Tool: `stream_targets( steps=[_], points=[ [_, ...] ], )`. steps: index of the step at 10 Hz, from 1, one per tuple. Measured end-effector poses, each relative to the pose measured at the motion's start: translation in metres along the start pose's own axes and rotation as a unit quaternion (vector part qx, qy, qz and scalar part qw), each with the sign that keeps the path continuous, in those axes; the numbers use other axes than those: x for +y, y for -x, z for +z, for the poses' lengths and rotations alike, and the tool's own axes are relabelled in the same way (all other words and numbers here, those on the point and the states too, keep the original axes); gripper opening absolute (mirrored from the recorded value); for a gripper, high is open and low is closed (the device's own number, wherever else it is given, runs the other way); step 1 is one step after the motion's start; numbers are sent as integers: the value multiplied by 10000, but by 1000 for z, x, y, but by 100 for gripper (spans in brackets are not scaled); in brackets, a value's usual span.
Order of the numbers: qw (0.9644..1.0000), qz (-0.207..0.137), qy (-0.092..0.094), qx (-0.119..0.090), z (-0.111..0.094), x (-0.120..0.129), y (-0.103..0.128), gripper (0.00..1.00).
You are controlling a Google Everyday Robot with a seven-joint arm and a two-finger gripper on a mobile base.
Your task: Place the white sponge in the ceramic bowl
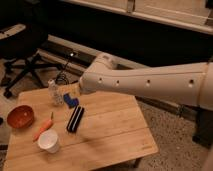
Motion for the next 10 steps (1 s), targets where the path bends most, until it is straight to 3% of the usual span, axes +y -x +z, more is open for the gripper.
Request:
stream_targets(
  steps=[3,5,8,10],
  points=[
    [9992,-101,-379,80,31,-2,29,80],
    [9976,-223,-611,247,60,6,43,80],
    [9970,-282,-559,454,96,20,51,80],
    [9966,-248,-502,610,123,13,51,80]
  ],
)
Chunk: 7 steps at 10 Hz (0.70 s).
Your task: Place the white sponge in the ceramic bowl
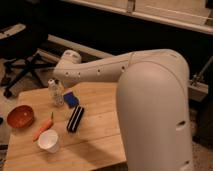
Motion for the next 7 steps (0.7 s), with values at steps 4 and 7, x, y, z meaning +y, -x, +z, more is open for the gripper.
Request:
stream_targets(
  steps=[4,7],
  points=[
    [9994,27,16,330,56,-17,0,80],
    [9982,-154,-3,577,91,-5,-9,80]
  ],
)
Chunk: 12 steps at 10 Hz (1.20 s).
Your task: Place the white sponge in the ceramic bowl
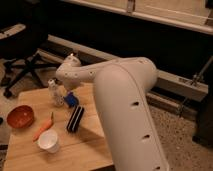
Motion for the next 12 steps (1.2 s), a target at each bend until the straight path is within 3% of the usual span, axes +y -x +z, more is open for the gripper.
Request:
stream_targets(
  steps=[5,12],
  points=[
    [9996,-95,27,254,37,14,-10,80],
    [9987,-230,131,438,60,33,-13,80]
  ],
)
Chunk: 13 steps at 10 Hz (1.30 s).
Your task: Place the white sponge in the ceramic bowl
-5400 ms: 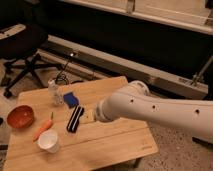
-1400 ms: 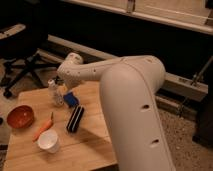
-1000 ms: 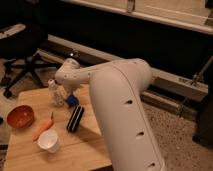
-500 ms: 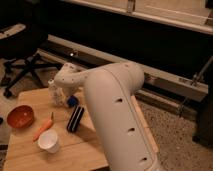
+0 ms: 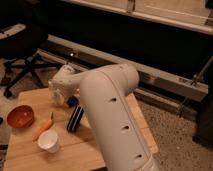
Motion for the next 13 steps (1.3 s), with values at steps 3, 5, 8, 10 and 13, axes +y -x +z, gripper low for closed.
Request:
stream_targets(
  steps=[3,5,8,10,13],
  points=[
    [10000,-23,36,76,8,2,-2,80],
    [9999,-34,60,122,14,4,-5,80],
    [9997,-42,68,212,22,4,-11,62],
    [9997,-5,106,227,23,4,-13,43],
    [9995,-61,107,287,18,4,-18,13]
  ],
)
